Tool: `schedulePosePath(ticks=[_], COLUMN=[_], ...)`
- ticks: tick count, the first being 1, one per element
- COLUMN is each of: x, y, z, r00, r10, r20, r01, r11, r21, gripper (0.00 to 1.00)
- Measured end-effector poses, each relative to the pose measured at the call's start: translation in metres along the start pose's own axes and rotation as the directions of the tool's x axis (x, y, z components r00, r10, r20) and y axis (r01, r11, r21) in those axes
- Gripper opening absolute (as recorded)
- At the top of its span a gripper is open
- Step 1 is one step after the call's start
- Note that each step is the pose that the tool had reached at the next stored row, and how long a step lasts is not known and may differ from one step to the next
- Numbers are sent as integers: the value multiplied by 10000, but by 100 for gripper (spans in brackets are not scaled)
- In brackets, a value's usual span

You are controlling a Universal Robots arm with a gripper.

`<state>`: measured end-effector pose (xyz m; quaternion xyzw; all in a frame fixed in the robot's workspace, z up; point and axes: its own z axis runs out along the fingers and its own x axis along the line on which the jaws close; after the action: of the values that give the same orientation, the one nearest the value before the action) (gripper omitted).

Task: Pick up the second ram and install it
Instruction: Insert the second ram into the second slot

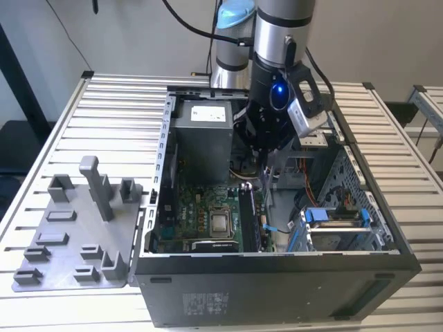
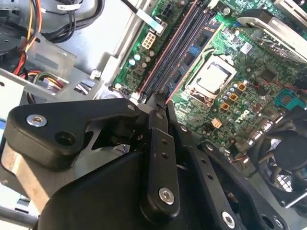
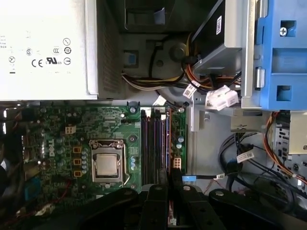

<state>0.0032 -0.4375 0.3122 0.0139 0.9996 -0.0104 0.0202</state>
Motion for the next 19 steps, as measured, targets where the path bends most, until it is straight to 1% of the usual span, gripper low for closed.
schedulePosePath(ticks=[4, 11, 19], x=[20, 103, 129], y=[-3, -9, -26], z=[62, 180, 325], r00=[10000, 10000, 10000], r10=[0, 1, 0], r20=[-11, -11, -13], r01=[0, -1, 0], r11=[10000, 10000, 10000], r21=[0, -1, 1], gripper=[14, 14, 14])
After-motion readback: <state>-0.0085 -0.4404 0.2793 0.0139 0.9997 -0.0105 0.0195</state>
